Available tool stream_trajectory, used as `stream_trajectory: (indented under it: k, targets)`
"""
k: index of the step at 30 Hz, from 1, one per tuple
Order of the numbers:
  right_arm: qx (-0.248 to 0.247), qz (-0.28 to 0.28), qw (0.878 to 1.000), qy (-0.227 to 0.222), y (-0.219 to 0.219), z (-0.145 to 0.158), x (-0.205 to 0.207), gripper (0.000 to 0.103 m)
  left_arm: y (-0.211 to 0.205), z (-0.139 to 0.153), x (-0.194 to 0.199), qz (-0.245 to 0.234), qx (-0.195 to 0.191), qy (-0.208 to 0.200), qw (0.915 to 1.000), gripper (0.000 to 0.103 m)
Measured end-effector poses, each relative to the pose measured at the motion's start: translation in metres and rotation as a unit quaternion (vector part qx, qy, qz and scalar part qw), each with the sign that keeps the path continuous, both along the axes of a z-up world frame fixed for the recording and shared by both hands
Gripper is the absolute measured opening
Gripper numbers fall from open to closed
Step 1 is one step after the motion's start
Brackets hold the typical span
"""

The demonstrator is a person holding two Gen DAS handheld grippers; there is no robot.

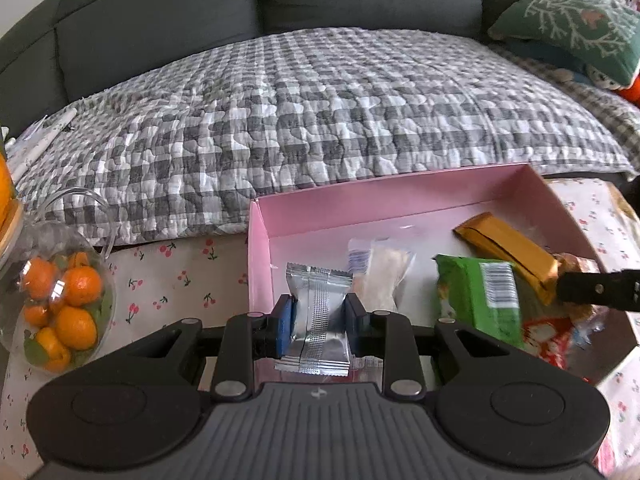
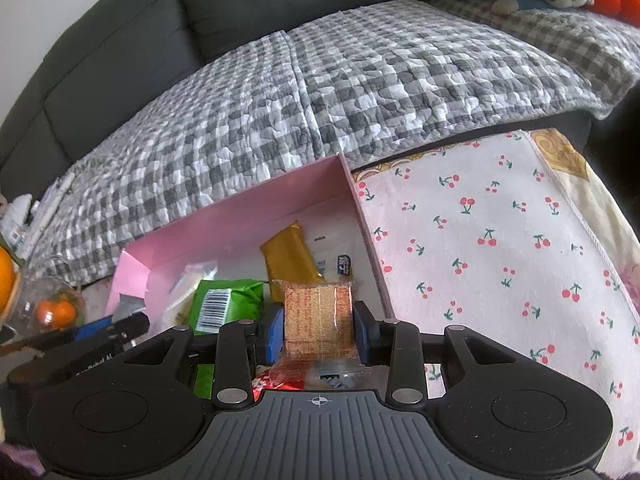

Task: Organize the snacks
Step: 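Open left gripper to drop the silver pack while right gripper releases the biscuit pack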

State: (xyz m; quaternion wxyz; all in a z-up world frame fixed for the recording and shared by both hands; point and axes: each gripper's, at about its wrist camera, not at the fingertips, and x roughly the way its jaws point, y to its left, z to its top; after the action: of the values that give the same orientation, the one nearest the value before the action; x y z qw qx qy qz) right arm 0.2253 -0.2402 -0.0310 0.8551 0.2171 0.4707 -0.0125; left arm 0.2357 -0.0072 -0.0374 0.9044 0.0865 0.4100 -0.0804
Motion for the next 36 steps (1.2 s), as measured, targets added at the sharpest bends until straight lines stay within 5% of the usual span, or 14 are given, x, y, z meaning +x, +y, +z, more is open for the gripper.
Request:
stream_trajectory:
  k: [11, 16, 36]
  targets:
    - [-0.005, 0.000, 1.000, -0.013, -0.001, 0.003, 0.003, 0.037, -0.001, -0.009, 0.011, 0.001, 0.007, -0.004, 1.0000, 0.028]
    - [0.001, -0.001, 1.000, -0.014, -0.001, 0.005, 0.002, 0.052, -0.001, -0.008, 0.011, 0.002, 0.003, -0.003, 1.0000, 0.039]
    - [-0.012, 0.004, 1.000, -0.004, 0.000, 0.051, -0.028, 0.075, 0.005, 0.026, -0.041, -0.020, -0.030, -0.005, 0.9994, 0.078]
